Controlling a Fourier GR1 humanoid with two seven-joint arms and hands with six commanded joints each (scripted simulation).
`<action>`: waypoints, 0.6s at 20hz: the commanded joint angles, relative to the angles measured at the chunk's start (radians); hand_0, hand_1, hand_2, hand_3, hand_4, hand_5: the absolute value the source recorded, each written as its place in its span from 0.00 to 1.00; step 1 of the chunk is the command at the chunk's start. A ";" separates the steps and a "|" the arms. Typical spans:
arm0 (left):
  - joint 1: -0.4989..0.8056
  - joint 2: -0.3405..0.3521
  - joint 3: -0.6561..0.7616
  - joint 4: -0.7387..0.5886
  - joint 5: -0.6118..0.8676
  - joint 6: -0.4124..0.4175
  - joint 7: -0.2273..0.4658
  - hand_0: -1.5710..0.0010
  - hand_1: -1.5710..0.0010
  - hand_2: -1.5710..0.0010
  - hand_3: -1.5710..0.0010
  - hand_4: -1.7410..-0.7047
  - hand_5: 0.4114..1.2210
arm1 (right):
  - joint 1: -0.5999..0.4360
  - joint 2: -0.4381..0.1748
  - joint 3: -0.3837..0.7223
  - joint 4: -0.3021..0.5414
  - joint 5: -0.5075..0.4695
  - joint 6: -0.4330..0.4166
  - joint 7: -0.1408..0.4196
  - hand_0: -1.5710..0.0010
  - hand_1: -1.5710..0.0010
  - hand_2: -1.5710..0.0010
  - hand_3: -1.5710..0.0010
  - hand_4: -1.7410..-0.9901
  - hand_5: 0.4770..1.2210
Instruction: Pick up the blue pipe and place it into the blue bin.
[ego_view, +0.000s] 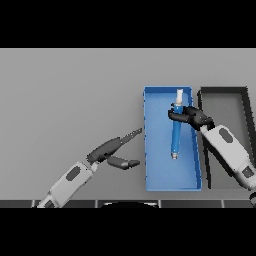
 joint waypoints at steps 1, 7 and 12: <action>-0.002 0.002 0.001 -0.001 -0.004 0.003 -0.001 1.00 1.00 1.00 1.00 0.88 0.07 | -0.003 -0.001 0.004 -0.006 0.008 -0.011 0.008 0.92 0.94 0.94 0.96 0.74 0.54; -0.016 0.011 0.014 -0.003 0.004 0.002 0.014 1.00 1.00 1.00 1.00 0.88 0.07 | -0.009 0.016 0.009 0.011 0.025 -0.038 -0.008 0.98 0.98 0.98 0.99 0.74 0.42; -0.003 0.009 0.004 0.011 -0.012 0.003 0.000 1.00 1.00 1.00 1.00 0.88 0.08 | -0.010 0.013 0.009 0.013 0.022 -0.021 -0.014 0.99 0.99 0.99 0.99 0.74 0.39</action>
